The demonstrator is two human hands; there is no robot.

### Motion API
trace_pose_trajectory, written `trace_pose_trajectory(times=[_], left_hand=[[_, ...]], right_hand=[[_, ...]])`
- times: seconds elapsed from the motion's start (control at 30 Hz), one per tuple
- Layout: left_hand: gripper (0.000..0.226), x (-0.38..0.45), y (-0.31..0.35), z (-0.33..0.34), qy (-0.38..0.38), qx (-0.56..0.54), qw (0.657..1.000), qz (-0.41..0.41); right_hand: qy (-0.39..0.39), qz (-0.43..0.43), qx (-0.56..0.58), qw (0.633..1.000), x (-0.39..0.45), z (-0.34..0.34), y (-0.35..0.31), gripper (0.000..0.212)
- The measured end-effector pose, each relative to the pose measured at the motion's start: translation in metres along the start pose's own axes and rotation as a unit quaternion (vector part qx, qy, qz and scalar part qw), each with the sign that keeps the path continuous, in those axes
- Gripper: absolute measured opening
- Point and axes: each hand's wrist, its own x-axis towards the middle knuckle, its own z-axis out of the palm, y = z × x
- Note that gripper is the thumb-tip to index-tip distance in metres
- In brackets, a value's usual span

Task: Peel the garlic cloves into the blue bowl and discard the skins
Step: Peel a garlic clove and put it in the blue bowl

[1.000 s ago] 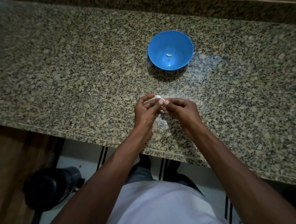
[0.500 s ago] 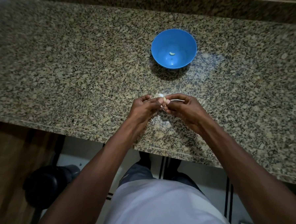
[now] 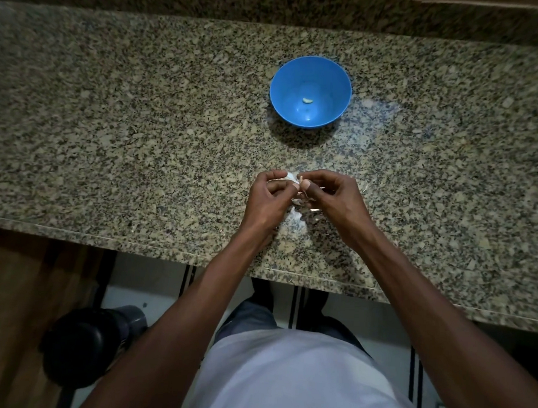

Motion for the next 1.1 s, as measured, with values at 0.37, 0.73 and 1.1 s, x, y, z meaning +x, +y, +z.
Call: trace_pose_trajectory(times=[0.37,0.73,1.1], left_hand=[[0.026,-0.002,-0.014,-0.017,0.035,0.208,0.968,0.138],[0.013,-0.001,-0.017,-0.016,0.060,0.298,0.904,0.301],[0.023,0.000,-0.011,-0.019,-0.021,0.028,0.993,0.111]], right_hand=[[-0.005,0.091,0.166,0.982,-0.008,-0.004,0.001,0.017],[-0.003,0.103,0.114,0.988,-0.014,0.001,-0.003,0.017],[-0.009,-0.108,-0.110,0.988,-0.008,-0.004,-0.008,0.010]])
